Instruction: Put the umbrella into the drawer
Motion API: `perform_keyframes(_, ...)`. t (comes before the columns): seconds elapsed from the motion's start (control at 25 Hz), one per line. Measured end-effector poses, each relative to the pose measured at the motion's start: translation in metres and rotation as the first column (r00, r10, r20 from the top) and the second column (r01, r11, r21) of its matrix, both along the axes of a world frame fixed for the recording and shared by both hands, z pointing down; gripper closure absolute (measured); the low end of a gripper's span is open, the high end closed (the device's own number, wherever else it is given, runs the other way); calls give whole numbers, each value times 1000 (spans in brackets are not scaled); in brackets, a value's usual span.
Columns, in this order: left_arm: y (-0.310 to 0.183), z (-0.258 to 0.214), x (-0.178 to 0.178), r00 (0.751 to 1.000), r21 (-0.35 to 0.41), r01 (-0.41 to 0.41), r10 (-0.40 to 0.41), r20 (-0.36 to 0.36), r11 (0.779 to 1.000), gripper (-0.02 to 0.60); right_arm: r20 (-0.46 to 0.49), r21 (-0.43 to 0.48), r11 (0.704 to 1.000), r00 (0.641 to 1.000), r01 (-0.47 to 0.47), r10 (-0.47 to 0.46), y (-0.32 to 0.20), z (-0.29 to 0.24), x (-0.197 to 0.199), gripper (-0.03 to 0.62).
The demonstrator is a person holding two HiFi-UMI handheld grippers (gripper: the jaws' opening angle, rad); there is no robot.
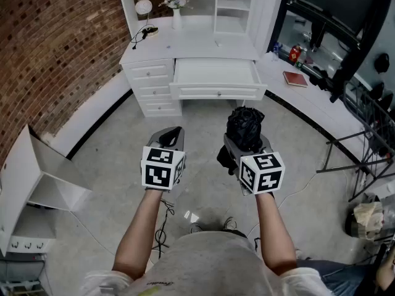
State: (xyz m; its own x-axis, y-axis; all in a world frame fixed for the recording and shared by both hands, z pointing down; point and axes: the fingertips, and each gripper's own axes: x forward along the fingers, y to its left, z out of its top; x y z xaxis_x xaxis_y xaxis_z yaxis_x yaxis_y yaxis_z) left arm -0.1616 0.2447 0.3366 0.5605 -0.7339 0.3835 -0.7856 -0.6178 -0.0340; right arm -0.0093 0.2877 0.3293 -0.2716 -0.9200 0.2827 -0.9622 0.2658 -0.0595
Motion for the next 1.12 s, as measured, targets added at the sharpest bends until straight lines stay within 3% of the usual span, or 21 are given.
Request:
perform_keyframes(0.6, -10, 7, -16, 1000, -2, 10, -10, -10, 1000, 584, -10, -6, 1000, 1000, -5, 5, -6, 6, -4, 335)
perform_keyframes(1.12, -52, 14, -10, 998, -4, 59, -59, 23, 998, 584, 14, 5, 999, 999, 40, -41, -60, 13, 12, 335)
